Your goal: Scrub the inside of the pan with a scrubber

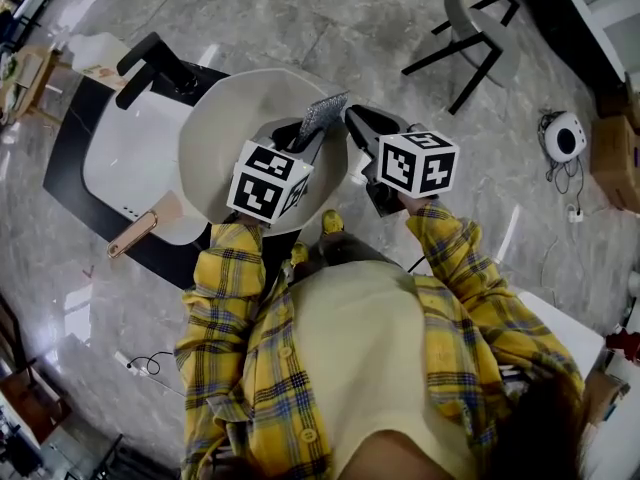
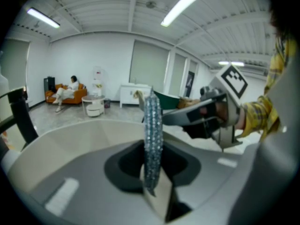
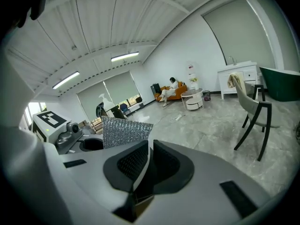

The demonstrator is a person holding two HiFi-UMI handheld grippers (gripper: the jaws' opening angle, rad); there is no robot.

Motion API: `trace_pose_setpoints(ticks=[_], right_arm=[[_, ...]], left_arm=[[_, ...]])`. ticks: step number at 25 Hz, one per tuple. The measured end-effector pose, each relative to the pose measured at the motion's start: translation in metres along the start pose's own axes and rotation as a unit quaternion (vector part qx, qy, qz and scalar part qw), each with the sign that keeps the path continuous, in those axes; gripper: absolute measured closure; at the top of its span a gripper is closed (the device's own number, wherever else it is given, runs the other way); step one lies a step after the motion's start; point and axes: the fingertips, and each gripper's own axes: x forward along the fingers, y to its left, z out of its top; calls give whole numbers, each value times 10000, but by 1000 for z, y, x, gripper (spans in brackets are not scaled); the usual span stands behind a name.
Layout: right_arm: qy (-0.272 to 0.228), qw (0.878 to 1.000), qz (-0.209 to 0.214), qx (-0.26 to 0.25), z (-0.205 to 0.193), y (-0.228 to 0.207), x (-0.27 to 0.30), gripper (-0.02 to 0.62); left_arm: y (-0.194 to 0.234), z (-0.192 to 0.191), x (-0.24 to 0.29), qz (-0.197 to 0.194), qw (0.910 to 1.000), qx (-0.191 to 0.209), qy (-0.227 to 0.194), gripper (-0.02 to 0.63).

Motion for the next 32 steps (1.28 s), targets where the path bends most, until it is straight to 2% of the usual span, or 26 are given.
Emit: trace_pose_setpoints(ticks=[7,16,21,32], right_arm=[[-101,9999,-79,103,-4,4,-17,578],[-351,9988,-46,337,-10,11,-39,578],[-489,9982,-171,310,-6,9,-56,578],[-431,9987,-211,190,-9,16,-60,578]], left_arm=[[-20,-7,-10,-439,9981,297,314,521],[-34,-19,-20,-720,9948,504,507,520],[-41,-24,-26,-816,9921,750,593,520],[-63,-39,-47,-1403,9731,1560,955,520]])
